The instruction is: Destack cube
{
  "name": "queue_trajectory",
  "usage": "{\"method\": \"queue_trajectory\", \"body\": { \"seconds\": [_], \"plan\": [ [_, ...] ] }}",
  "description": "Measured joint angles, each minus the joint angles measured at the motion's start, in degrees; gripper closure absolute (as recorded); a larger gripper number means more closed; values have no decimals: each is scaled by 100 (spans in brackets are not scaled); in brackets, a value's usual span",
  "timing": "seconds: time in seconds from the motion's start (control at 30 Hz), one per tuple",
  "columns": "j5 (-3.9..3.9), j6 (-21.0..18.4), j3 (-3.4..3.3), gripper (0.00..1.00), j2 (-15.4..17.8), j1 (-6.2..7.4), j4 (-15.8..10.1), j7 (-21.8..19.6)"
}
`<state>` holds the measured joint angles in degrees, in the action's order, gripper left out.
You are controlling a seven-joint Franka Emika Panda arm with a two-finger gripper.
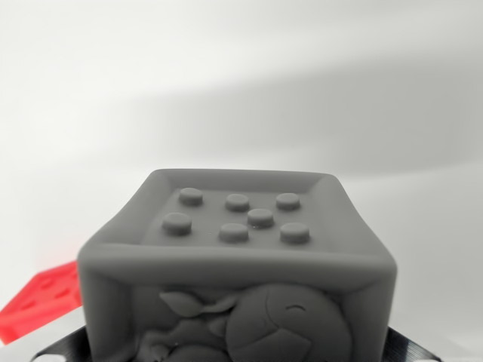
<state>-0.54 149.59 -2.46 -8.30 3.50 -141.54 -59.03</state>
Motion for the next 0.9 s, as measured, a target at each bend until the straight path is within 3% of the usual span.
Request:
{"method": "queue_trajectory", "body": {
  "seconds": [0.9],
  "plan": [
    [-165, 78, -245, 100, -592, -229, 512, -136]
  ]
}}
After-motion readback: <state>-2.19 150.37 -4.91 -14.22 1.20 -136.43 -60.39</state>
